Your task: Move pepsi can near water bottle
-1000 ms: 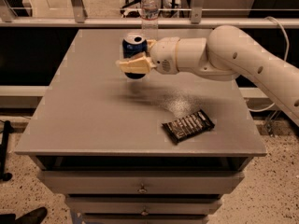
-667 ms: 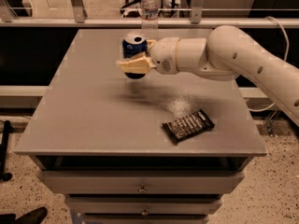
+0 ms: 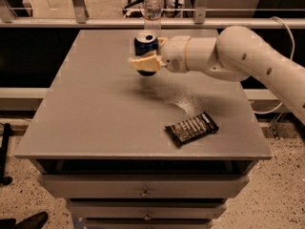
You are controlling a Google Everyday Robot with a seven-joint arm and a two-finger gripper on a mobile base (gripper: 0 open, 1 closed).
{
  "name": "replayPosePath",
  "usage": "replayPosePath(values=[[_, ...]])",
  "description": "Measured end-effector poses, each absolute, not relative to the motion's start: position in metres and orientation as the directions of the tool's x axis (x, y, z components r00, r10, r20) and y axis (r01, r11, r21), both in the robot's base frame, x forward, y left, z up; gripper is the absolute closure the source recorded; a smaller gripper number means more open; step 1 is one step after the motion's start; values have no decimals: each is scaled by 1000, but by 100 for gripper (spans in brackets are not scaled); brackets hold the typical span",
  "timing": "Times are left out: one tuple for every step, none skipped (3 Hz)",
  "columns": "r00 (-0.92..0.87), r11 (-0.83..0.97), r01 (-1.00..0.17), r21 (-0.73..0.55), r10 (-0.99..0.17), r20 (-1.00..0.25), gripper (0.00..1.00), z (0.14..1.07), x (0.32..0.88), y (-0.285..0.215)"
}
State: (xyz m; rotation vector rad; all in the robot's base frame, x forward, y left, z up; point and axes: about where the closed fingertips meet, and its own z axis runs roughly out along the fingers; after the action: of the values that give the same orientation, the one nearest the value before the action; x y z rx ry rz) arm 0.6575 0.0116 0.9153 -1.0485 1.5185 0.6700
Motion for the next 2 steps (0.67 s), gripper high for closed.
replayPosePath(values=[[52,514,-834,-198,-284,-957,100,922,703,-28],[78,559,-793,-244,-304,-950,100,929,747,-57]])
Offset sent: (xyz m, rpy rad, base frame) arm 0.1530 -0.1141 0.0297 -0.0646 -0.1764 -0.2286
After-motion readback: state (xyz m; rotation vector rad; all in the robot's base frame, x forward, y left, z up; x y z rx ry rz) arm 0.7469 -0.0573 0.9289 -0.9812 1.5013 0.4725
